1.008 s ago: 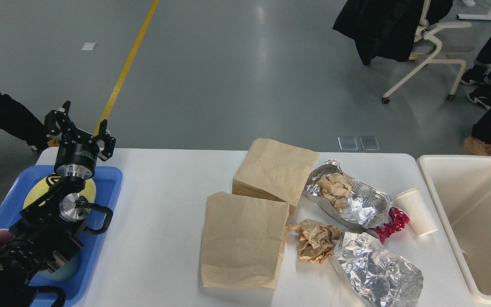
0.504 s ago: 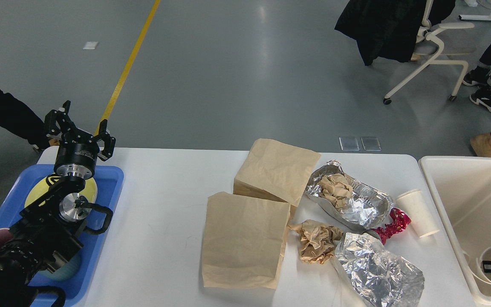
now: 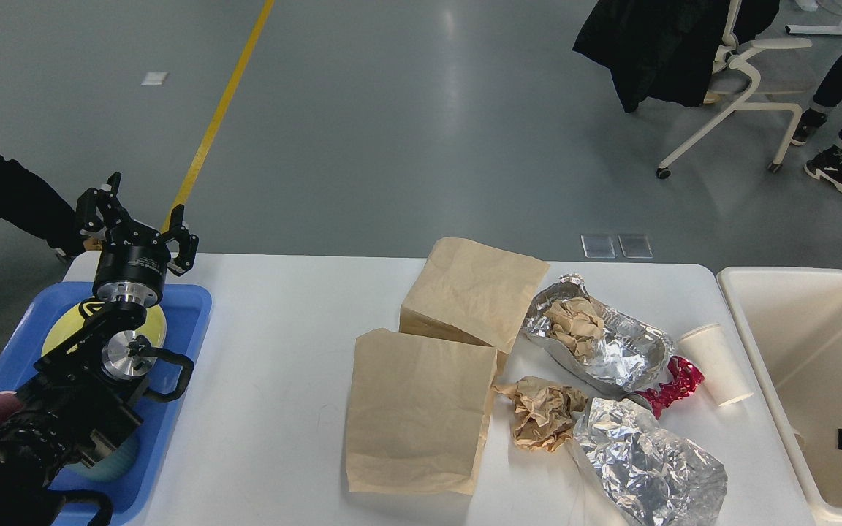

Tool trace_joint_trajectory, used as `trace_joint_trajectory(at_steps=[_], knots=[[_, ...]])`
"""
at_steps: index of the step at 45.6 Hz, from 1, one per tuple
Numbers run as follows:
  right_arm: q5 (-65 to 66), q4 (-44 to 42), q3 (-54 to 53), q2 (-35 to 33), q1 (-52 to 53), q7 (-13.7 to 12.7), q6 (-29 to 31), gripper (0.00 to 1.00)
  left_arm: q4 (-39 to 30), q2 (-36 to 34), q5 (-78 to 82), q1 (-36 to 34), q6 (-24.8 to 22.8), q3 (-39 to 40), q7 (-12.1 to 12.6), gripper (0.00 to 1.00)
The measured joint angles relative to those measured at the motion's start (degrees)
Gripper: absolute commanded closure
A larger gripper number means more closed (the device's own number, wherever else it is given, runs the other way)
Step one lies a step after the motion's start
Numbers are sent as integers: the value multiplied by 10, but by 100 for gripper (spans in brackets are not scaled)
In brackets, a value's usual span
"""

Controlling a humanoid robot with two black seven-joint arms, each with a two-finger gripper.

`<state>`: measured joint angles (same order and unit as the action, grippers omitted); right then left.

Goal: Tidy desktop

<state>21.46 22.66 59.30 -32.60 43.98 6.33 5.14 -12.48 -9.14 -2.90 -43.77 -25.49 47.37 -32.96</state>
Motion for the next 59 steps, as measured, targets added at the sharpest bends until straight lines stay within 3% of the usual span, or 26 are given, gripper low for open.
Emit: trace_joint_trajectory(at_steps=[6, 11, 17, 22, 26, 35, 39, 59], knots=[[-1, 31, 6, -43, 66, 2, 19, 0, 0, 0, 0, 0, 0, 0, 0, 4], [10, 107, 28, -95, 210, 2, 82, 0, 0, 0, 0, 0, 0, 0, 0, 4], [22, 165, 95, -103, 419, 2, 232, 0, 0, 0, 0, 0, 0, 0, 0, 4], [23, 179, 130, -34, 570, 1, 407, 0, 0, 0, 0, 0, 0, 0, 0, 4], [22, 192, 136, 30, 644, 0, 478, 0, 0, 0, 0, 0, 0, 0, 0, 4], [13, 282, 100, 181, 765, 0, 498, 0, 0, 0, 0, 0, 0, 0, 0, 4], [11, 312, 54, 216, 789, 1, 498, 0, 0, 0, 0, 0, 0, 0, 0, 4], [11, 324, 21, 214, 790, 1, 499, 0, 0, 0, 0, 0, 0, 0, 0, 4]])
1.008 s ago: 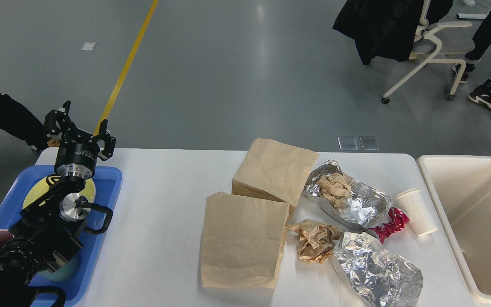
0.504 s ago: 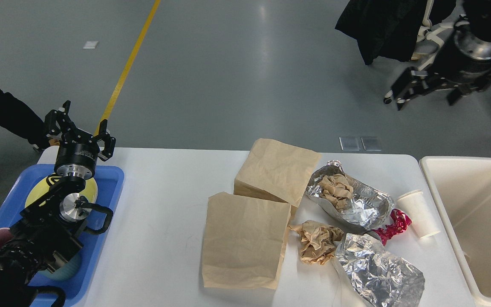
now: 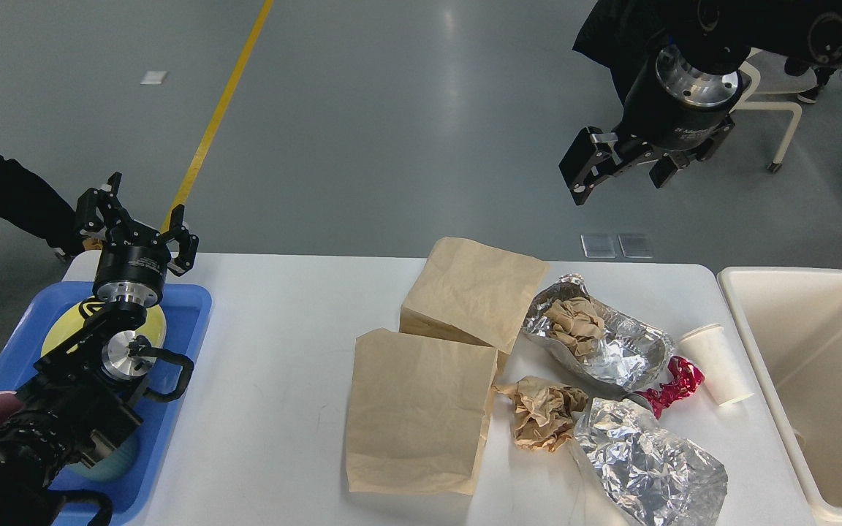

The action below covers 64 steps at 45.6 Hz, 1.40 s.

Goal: Tidy desktop
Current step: 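Move the right gripper to the standing brown paper bag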

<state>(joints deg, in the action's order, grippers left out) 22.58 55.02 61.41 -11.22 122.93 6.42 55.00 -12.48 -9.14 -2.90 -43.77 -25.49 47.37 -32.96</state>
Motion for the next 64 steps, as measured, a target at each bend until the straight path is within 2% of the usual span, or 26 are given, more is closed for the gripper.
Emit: trace_joint_trajectory(at_steps=[11, 13, 24, 30, 36, 46, 51, 64], knots=[[-3, 3, -7, -15, -2, -1, -1, 0, 0, 0, 0, 0, 0, 0, 0, 4], [-6, 8, -7, -12, -8, -1, -16, 0, 0, 0, 0, 0, 0, 0, 0, 4], [-36, 59, -13, 4, -65, -1, -279, 0, 0, 0, 0, 0, 0, 0, 0, 4], [-56, 63, -31, 5, -97, -2, -337, 0, 0, 0, 0, 0, 0, 0, 0, 4], [-81, 64, -61, 1, -126, -3, -341, 0, 0, 0, 0, 0, 0, 0, 0, 4], [-84, 93, -63, 2, -147, -1, -284, 0, 0, 0, 0, 0, 0, 0, 0, 4], [-94, 91, -70, 4, -177, -1, -283, 0, 0, 0, 0, 0, 0, 0, 0, 4], [-224, -13, -101, 4, -283, -3, -294, 0, 0, 0, 0, 0, 0, 0, 0, 4]])
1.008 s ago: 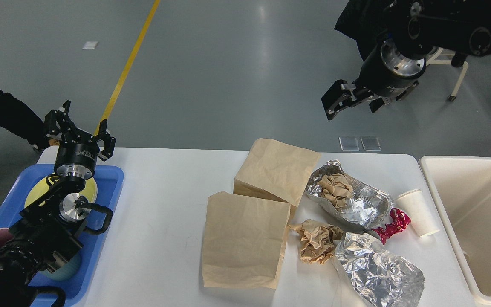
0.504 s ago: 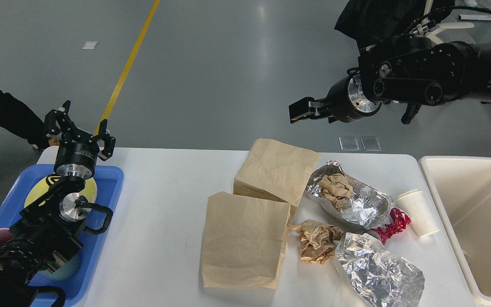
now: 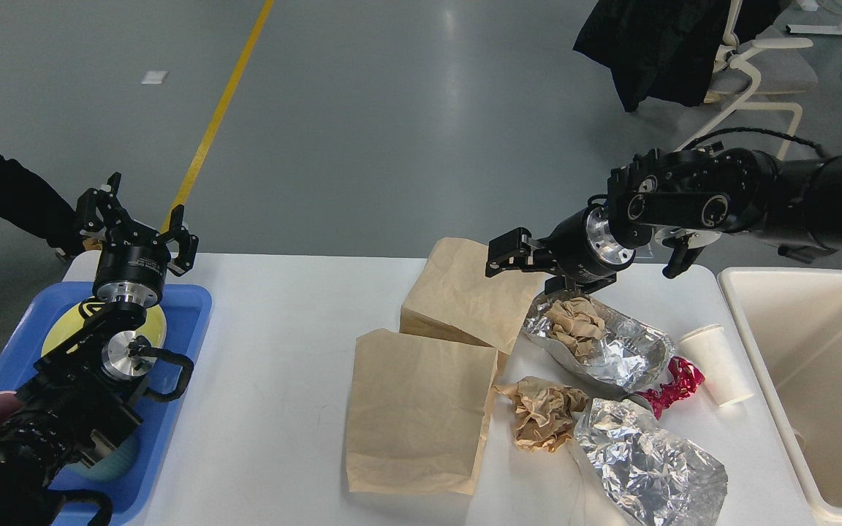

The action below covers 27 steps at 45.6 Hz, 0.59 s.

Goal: Tidy desktop
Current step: 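Move the right gripper to the standing brown paper bag, then grasp the top of the brown paper bag with the right gripper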

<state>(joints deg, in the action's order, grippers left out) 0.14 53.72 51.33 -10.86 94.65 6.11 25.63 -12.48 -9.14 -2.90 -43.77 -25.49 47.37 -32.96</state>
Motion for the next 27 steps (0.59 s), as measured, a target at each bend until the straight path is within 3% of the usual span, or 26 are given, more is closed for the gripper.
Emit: trace_joint_trajectory(at_steps=[14, 27], knots=[[-42, -100, -20, 31, -106, -22, -67, 0, 0, 0, 0, 0, 0, 0, 0, 4], [-40, -115, -44, 60, -155, -29, -99, 0, 0, 0, 0, 0, 0, 0, 0, 4]])
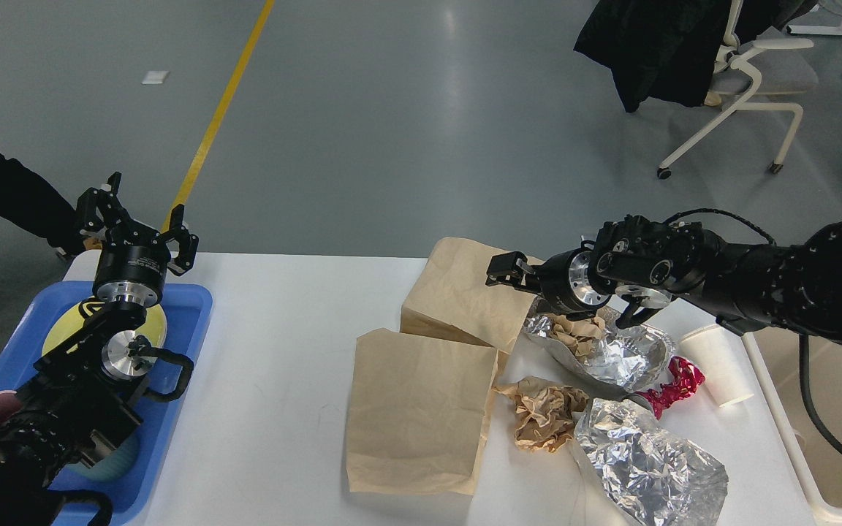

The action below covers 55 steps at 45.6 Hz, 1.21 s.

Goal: Tidy desktop
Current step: 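Grasp the top of the brown paper bag with the right gripper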

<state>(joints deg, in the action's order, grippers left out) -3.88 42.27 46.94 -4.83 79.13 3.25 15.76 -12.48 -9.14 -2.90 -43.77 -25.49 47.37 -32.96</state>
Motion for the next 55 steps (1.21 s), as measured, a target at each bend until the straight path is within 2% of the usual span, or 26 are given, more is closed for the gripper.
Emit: trace_joint_trajectory(at_steps=[20, 55], knots=[[4, -24, -16, 29, -29, 1, -11, 0, 0, 0, 0, 0, 0, 0, 0, 4], [13, -17, -14, -15, -39, 2, -1, 0, 0, 0, 0, 0, 0, 0, 0, 4]])
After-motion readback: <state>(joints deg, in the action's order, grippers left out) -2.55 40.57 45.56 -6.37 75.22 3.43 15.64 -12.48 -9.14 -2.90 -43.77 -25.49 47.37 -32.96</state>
